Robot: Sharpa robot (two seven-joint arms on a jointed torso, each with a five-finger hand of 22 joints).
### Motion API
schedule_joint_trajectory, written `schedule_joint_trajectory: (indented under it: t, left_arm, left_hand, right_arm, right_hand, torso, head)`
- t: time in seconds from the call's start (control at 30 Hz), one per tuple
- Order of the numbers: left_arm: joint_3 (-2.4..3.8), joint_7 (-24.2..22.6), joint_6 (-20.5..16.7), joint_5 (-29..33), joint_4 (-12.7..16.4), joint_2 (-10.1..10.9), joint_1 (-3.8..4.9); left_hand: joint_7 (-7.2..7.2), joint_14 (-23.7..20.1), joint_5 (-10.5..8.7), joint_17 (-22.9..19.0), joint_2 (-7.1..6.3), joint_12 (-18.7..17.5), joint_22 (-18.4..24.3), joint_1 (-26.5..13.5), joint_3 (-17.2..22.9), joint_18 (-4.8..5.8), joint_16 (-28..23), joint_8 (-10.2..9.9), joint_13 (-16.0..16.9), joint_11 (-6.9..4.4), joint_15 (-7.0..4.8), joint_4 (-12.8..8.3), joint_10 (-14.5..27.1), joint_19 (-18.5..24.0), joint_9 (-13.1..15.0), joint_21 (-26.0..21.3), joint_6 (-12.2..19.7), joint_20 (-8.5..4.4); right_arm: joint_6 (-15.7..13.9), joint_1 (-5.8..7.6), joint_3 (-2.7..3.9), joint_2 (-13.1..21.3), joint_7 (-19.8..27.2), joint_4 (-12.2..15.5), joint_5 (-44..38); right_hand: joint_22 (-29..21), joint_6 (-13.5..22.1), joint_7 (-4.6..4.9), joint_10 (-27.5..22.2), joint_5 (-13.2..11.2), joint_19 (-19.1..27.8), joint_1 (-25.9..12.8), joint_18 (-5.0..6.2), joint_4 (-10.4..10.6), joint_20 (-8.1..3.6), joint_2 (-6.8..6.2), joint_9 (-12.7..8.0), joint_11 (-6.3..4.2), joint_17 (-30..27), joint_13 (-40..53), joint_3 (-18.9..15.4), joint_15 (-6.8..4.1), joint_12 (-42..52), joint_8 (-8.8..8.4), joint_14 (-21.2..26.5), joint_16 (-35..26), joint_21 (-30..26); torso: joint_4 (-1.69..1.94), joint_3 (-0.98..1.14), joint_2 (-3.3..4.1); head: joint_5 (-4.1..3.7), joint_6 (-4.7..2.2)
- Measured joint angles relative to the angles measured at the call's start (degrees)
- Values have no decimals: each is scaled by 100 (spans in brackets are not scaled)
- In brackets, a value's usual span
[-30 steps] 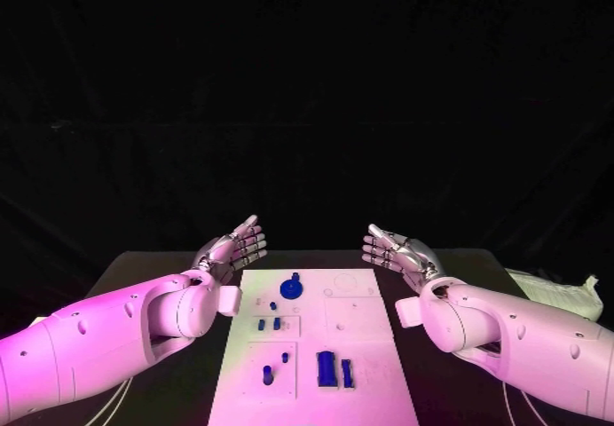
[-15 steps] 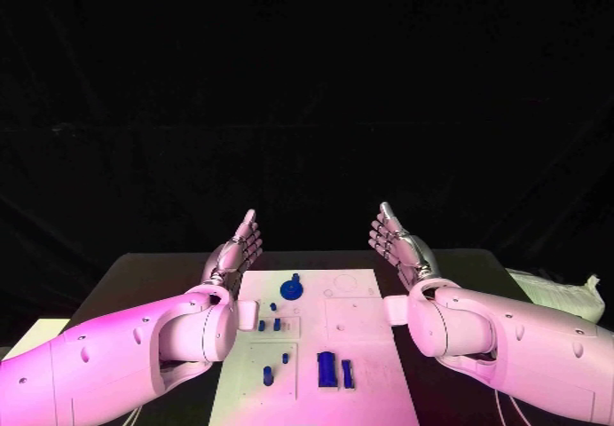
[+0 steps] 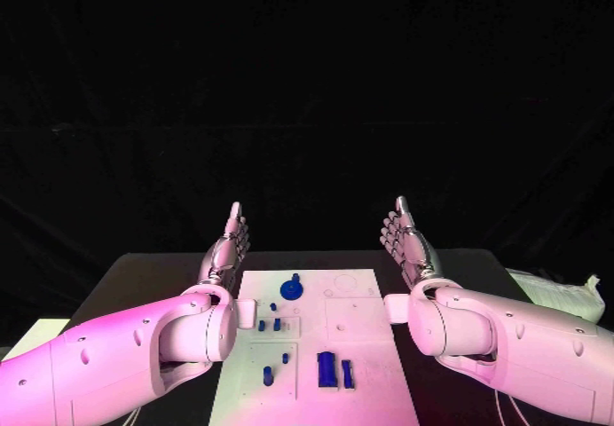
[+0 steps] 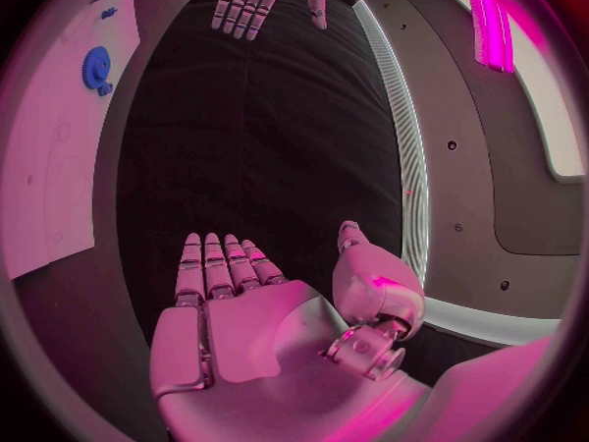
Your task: Assemble the parts on the task board
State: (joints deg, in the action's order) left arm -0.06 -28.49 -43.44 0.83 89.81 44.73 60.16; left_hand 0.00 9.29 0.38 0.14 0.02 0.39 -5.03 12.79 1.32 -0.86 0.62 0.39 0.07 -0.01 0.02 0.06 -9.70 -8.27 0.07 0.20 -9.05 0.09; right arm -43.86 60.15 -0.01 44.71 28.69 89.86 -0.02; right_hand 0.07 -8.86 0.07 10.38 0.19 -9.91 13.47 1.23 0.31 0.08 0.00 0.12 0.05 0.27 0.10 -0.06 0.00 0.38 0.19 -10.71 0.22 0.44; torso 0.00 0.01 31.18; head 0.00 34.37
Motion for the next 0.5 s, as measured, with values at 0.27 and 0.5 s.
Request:
schedule_joint_trajectory:
  t: [0.27, 0.5]
  left_arm:
    - [0, -19, -35, -15, 1, 0, 0]
    - [0, -26, -48, -19, 2, 0, -1]
  left_hand:
    - [-1, -240, 0, -7, 2, 0, 365, -340, -69, 0, -24, 0, 1, 1, 0, -7, 267, 210, 0, 0, 245, -15]
    - [-3, -899, 0, -6, -2, 0, 498, -1236, -116, -1, -24, 0, 2, 0, -2, -8, 940, 807, 1, 0, 877, -8]
  right_arm:
    - [-25, 0, 0, 0, 14, 1, 20]
    - [-35, 0, 0, 0, 21, 2, 29]
  right_hand:
    - [1, 224, 0, -286, 0, 266, -361, -55, 0, -2, -10, -6, 3, -16, -4, 0, 6, 0, 0, 301, 0, -23]
    - [2, 865, -9, -1010, 0, 965, -1303, -87, 0, -6, 0, -5, -9, -23, -3, 0, -1, 0, 0, 1042, 0, -23]
  torso:
    - [0, -1, 0]
    - [0, 0, 0]
  head:
    - [0, 0]
    - [0, -1]
